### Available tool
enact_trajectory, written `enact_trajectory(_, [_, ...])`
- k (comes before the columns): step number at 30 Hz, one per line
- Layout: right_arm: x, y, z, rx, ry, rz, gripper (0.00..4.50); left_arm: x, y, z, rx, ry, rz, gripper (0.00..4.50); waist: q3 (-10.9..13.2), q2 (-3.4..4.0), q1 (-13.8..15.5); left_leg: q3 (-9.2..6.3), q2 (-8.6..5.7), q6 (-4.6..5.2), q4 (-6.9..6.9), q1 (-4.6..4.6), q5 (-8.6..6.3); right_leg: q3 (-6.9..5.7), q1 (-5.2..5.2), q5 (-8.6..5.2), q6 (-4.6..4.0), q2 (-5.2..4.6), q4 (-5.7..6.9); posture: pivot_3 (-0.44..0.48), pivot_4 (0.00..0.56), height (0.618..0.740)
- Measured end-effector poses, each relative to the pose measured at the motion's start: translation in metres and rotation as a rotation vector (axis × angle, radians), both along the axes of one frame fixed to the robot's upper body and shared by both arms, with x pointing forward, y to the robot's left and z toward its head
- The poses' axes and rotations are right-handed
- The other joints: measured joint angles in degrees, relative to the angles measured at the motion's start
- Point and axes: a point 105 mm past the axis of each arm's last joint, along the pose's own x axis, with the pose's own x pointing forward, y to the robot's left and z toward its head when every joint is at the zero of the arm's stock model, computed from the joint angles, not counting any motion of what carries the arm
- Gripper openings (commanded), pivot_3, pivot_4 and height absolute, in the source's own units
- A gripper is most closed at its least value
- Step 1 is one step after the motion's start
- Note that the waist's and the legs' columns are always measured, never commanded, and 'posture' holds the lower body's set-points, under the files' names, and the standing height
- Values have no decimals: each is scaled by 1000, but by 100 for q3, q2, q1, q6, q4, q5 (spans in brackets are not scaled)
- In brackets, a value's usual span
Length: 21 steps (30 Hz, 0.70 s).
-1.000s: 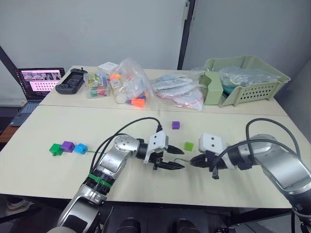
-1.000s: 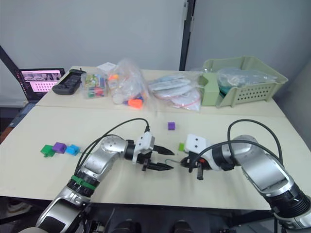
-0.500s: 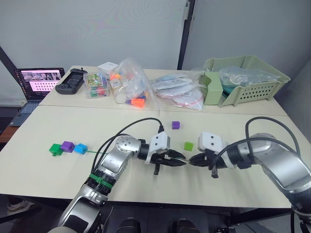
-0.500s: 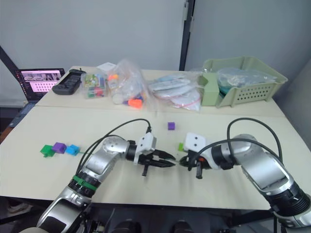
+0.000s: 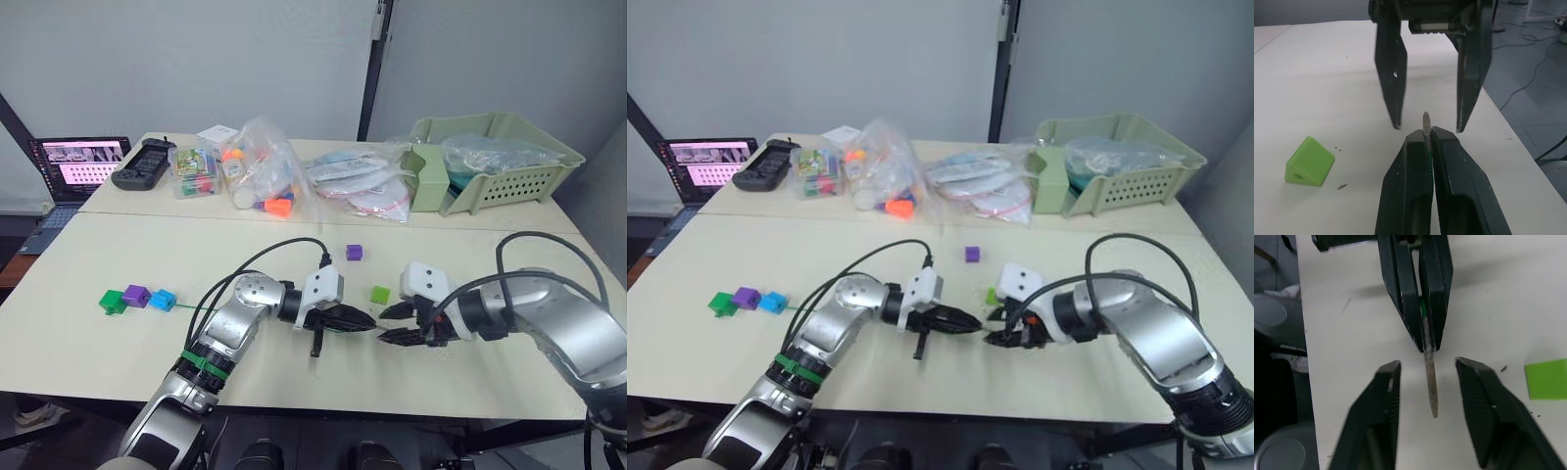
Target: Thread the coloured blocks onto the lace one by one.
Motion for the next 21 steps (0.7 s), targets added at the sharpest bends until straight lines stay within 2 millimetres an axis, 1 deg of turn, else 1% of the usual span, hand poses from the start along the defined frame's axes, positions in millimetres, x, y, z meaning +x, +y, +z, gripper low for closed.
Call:
enact_trajectory(4, [-6, -13, 15, 119, 21, -107, 4432, 4, 8, -2, 16, 7, 21, 0, 0, 0, 25, -1, 0, 0, 0, -1, 0, 0, 2, 0, 0, 0, -5, 0, 150, 733])
enact_trajectory(8, [-14, -20, 23, 266, 50, -188, 4474, 6, 12, -1, 17, 4, 31, 0, 0, 0, 31, -3, 0, 0, -1, -1, 0, 0, 4, 0, 0, 1, -6, 0, 150, 733])
enact_trajectory(11, [-18, -34, 25, 390, 41, -295, 4474, 9, 21, -2, 30, 6, 51, 0, 0, 0, 44, -3, -1, 0, -2, -1, 0, 0, 6, 0, 0, 0, -9, 0, 150, 733])
enact_trajectory(14, [-18, -52, 7, 401, 22, -439, 4474, 13, 37, -2, 34, 17, 95, 0, -1, 0, 43, -2, 1, 0, -4, 1, 0, -1, 8, 0, 1, 1, -14, 0, 150, 733])
enact_trajectory(16, [-14, -59, -5, 401, -6, -515, 4474, 13, 46, -4, 32, 36, 113, 0, -1, 2, 28, 1, 1, 0, -4, 2, 0, 1, 6, -1, 2, 1, -14, 0, 150, 733])
enact_trajectory(18, [-8, -63, -13, 399, -64, -571, 4474, 10, 51, -8, 30, 59, 124, 0, -1, 2, 1, 2, 2, 0, -4, 2, 0, 2, 6, -1, 2, 2, -15, 0, 150, 733])
enact_trajectory(21, [1, -61, -29, 372, -107, -599, 4474, 6, 57, -14, 40, 73, 136, 0, -2, 2, -45, 1, 5, 0, -4, 5, 1, 2, 7, -1, 2, 5, -14, 0, 150, 733])
